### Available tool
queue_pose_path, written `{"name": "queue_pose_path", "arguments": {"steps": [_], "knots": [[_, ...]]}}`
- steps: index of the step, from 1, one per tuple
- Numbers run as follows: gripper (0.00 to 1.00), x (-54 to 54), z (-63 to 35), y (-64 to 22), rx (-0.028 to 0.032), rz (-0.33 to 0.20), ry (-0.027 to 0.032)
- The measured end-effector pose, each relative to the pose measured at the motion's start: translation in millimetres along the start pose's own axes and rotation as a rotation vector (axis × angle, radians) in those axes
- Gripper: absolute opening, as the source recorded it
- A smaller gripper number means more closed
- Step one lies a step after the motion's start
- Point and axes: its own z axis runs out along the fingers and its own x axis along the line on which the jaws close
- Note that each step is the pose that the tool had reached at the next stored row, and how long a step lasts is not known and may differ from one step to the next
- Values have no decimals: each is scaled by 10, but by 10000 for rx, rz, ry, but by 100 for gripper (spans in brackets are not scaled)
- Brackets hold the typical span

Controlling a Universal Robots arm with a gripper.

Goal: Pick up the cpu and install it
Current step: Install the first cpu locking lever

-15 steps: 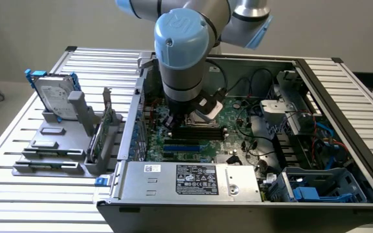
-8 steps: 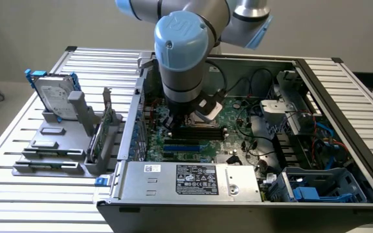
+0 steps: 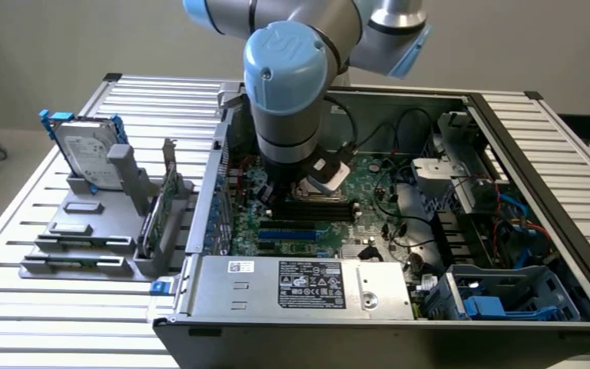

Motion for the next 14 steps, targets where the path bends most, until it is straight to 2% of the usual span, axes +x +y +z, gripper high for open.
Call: {"name": "queue_pose_path", "arguments": {"steps": [6,8,10,14], "knots": [[11,2,9,-7,-3,-1,-3],[11,2,9,-8,-19,-3,-22],[11,1,9,-8,-48,-6,-58],[11,0,8,-9,-139,-14,-177]]}}
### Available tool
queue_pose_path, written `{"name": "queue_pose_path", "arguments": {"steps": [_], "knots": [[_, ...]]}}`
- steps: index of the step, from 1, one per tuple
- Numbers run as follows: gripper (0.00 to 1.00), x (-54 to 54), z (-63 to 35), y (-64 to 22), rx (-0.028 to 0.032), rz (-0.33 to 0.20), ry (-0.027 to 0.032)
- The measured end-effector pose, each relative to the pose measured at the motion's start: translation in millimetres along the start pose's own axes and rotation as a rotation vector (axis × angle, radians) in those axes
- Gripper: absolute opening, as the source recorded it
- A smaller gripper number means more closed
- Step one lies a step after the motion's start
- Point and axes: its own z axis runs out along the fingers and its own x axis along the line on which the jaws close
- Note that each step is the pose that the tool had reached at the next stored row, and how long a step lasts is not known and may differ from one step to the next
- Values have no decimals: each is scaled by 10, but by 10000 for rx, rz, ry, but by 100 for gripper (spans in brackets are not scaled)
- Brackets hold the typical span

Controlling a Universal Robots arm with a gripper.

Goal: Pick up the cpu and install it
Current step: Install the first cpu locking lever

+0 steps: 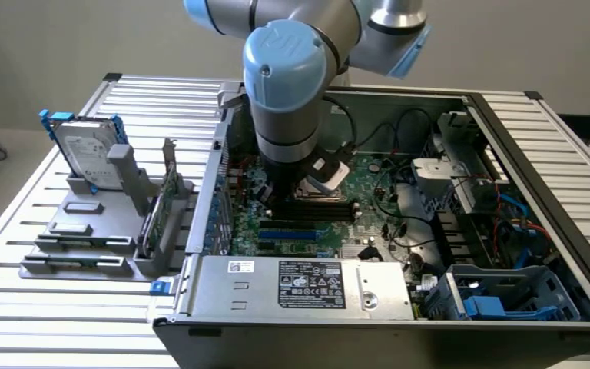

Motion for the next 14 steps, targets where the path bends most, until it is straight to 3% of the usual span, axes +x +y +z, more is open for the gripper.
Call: {"name": "queue_pose_path", "arguments": {"steps": [4,9,14], "knots": [[11,0,-12,-5,-15,-1,-18],[11,21,-101,-27,-13,-1,-15],[11,115,-172,-105,27,14,-51]]}}
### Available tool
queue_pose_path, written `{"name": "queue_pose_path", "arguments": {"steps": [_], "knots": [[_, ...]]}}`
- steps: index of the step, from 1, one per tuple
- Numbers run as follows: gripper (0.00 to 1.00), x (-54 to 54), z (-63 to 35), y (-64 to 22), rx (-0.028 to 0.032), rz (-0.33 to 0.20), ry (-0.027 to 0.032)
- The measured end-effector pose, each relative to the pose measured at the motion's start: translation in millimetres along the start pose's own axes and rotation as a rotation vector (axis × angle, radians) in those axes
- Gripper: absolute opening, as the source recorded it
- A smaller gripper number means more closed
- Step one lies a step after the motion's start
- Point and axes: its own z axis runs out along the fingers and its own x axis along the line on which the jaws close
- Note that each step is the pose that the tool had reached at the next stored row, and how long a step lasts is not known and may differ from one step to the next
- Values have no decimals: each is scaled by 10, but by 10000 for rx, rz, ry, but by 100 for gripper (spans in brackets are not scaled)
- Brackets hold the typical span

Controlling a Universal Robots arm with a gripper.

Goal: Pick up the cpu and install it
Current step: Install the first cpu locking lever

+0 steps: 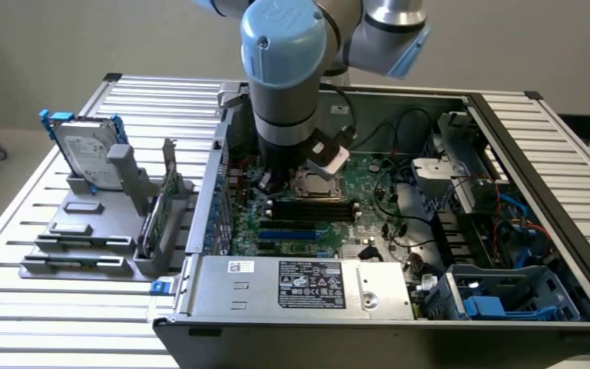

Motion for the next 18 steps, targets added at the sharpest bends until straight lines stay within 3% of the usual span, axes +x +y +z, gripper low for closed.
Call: {"name": "queue_pose_path", "arguments": {"steps": [4,6,18], "knots": [[11,105,-2,-87,52,-46,-68],[11,123,-11,-105,61,-181,-134],[11,137,-86,-158,16,-1473,-825]]}}
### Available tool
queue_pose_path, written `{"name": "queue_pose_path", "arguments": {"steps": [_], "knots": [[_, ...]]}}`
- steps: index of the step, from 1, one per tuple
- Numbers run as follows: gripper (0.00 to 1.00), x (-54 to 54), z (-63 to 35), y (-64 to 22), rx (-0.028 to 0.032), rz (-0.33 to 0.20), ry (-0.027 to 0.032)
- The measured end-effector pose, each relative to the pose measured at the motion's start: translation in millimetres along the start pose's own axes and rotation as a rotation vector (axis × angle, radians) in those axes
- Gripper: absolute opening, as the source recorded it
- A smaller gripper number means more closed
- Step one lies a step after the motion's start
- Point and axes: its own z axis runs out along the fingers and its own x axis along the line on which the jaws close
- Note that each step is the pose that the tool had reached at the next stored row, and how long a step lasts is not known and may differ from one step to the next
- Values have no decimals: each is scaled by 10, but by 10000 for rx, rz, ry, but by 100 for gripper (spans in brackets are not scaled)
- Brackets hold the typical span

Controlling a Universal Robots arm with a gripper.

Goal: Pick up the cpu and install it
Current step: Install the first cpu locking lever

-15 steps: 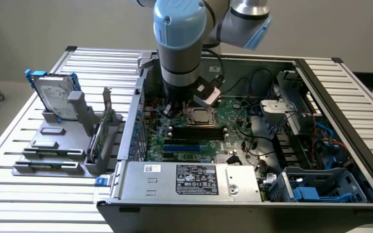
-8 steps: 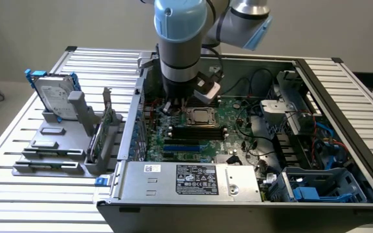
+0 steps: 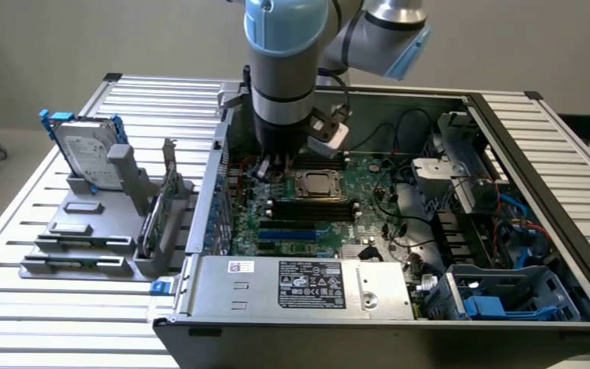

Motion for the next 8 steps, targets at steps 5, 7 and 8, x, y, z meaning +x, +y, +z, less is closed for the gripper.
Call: {"name": "queue_pose_path", "arguments": {"steps": [5,7,8], "knots": [[11,9,-36,-24,-41,-499,-307],[11,12,-49,-32,-52,-708,-425],[11,13,-55,-36,-55,-817,-481]]}}
